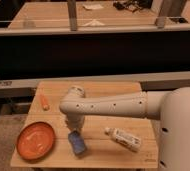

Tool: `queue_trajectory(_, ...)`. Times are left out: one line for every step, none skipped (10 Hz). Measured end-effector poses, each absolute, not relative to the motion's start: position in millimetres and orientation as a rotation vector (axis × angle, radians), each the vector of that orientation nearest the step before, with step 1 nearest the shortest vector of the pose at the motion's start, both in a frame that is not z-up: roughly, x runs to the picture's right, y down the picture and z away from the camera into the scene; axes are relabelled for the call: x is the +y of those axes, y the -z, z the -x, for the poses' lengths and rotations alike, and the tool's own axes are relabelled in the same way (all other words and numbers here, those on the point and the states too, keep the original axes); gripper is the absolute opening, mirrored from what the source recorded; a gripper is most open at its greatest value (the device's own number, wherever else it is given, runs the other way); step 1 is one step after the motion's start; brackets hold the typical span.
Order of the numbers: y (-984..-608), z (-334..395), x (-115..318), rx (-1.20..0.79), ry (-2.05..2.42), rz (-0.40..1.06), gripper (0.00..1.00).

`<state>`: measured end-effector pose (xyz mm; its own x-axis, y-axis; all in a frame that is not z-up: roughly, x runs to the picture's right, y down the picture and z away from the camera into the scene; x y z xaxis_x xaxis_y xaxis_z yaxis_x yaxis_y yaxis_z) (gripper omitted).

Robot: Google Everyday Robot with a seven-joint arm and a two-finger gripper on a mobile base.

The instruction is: Place the white sponge in the ceramic bowl

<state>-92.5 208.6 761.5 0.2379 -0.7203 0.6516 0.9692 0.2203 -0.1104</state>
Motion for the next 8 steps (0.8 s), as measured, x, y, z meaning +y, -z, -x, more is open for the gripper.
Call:
queue_trajectory(-761.1,102.2,204.5,-0.528,1.257,0.56,0.07)
queue_trajectory(-759.8,110.9,200.3,-0.526,1.269,0.559,0.06)
queue_trajectory(-758.5,116.7,196.2,-0.524,1.276,0.556,0.06)
queue_trajectory(-757.7,120.2,192.8,-0.522,1.28,0.557,0.06)
queue_trajectory(-756.8,123.3,190.6,-0.52,1.286,0.558,0.06)
queue_trajectory(-755.9,127.3,186.5,-0.518,1.295,0.556,0.06)
queue_trajectory(-755.5,130.4,184.1,-0.514,1.301,0.556,0.06)
queue_trajectory(-754.6,141.4,181.6,-0.517,1.316,0.549,0.06)
